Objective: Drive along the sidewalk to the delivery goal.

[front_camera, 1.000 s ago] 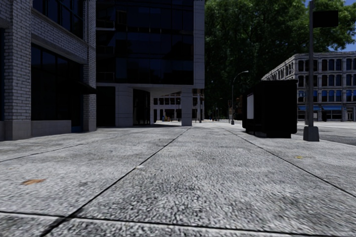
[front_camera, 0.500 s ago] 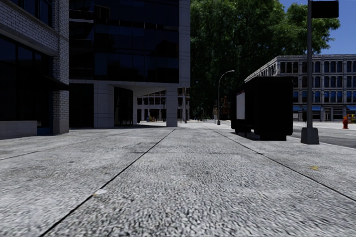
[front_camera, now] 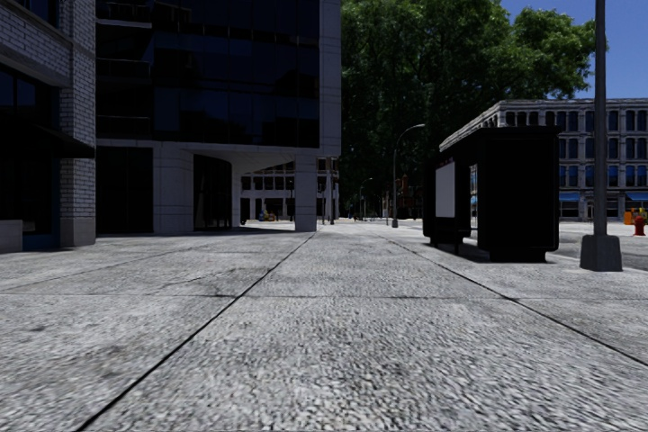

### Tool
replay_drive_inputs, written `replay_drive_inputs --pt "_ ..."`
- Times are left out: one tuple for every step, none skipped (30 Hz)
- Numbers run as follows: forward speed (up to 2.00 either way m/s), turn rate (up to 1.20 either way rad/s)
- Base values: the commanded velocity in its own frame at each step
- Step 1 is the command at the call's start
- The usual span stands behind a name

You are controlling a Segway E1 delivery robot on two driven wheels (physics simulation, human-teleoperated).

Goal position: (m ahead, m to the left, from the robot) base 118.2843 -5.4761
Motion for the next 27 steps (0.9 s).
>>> replay_drive_inputs --pt "2.00 0.00" --pt "2.00 0.00" --pt "2.00 0.00" --pt "2.00 0.00" --pt "2.00 0.00" --pt "2.00 0.00" --pt "2.00 0.00" --pt "2.00 0.00" --pt "2.00 0.00" --pt "2.00 0.00" --pt "2.00 0.00" --pt "2.00 0.00" --pt "2.00 0.00" --pt "2.00 0.00" --pt "2.00 0.00" --pt "2.00 0.00" --pt "2.00 0.00" --pt "2.00 0.00" --pt "2.00 0.00" --pt "2.00 0.00" --pt "2.00 0.00" --pt "2.00 0.00" --pt "2.00 0.00" --pt "2.00 0.00" --pt "2.00 0.00" --pt "2.00 0.00" --pt "2.00 0.00"
